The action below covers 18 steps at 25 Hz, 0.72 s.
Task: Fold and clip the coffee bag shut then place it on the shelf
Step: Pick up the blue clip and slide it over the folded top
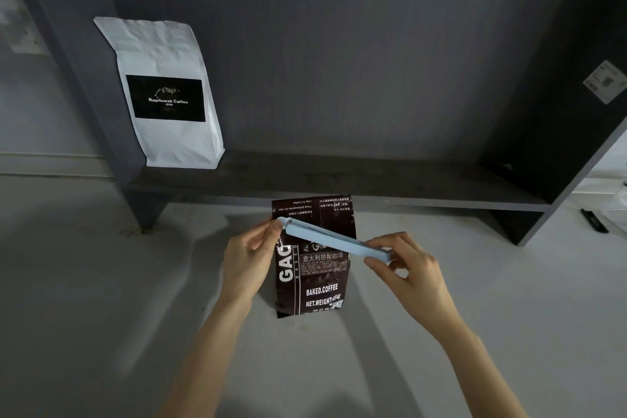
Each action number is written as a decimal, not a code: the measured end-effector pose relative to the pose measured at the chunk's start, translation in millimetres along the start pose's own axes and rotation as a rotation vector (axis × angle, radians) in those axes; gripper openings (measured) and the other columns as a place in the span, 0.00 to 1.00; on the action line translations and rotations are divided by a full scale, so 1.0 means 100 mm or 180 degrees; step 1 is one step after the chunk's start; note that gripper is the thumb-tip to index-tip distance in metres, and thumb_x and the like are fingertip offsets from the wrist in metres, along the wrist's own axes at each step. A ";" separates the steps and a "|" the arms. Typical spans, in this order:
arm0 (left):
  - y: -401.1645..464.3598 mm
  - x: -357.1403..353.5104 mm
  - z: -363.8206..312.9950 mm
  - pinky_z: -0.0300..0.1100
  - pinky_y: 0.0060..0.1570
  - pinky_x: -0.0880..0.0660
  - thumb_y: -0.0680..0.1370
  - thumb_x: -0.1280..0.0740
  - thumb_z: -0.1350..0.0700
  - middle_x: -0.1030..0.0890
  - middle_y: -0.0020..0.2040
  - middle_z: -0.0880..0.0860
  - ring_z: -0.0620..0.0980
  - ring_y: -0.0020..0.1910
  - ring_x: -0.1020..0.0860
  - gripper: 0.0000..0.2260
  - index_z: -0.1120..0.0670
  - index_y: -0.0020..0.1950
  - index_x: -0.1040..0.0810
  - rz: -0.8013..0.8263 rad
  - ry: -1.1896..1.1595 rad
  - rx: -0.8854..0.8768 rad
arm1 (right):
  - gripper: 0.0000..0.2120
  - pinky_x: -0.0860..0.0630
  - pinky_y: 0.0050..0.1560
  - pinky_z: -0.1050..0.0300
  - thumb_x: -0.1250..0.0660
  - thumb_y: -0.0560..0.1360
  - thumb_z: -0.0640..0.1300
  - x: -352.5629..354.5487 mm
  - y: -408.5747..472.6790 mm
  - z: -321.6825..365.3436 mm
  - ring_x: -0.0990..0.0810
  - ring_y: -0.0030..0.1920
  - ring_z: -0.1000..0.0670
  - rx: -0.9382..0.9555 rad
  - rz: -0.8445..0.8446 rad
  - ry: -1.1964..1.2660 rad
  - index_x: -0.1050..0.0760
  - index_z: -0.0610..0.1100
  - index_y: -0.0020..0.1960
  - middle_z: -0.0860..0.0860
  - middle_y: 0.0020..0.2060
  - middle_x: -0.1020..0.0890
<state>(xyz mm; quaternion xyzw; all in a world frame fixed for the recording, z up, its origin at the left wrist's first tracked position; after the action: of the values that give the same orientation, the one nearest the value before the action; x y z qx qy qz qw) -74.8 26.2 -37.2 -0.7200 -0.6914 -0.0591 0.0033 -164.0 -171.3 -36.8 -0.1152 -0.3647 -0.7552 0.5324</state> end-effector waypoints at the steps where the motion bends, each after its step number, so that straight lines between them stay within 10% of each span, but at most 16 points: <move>1: 0.00 0.00 -0.01 0.17 0.40 0.32 0.74 0.35 0.52 0.20 0.48 0.45 0.33 0.43 0.25 0.11 0.53 0.54 0.21 0.0003 -0.0008 0.0008 | 0.16 0.25 0.38 0.72 0.31 0.70 0.37 0.01 -0.01 0.01 0.21 0.41 0.58 -0.0107 0.0044 0.0101 0.28 0.59 0.43 0.59 0.43 0.22; 12: -0.02 0.06 -0.06 0.18 0.40 0.32 0.74 0.36 0.61 0.23 0.48 0.41 0.25 0.43 0.25 0.09 0.50 0.53 0.24 0.0609 -0.0094 -0.0187 | 0.06 0.24 0.34 0.72 0.35 0.71 0.32 0.26 0.11 0.13 0.19 0.33 0.62 -0.0737 -0.0385 0.1453 0.26 0.38 0.48 0.48 0.37 0.18; 18: -0.03 0.03 0.02 0.23 0.44 0.28 0.73 0.37 0.66 0.23 0.50 0.49 0.44 0.50 0.23 0.11 0.51 0.47 0.32 0.0505 -0.0169 -0.0205 | 0.06 0.21 0.44 0.60 0.33 0.71 0.39 0.18 0.34 0.04 0.18 0.41 0.55 -0.0901 -0.0565 0.0952 0.25 0.48 0.45 0.52 0.44 0.19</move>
<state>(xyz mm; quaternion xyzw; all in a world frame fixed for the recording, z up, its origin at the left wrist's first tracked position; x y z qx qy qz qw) -77.7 30.0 -39.2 -0.7736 -0.6298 -0.0618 -0.0335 -141.9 -187.1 -9.5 -0.0429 -0.1807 -0.8514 0.4906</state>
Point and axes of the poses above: each hand's wrist, its own y-axis towards the middle knuckle, its own x-axis out of the back of the hand, z = x × y, the point moved 1 cm from there along y, towards the middle knuckle
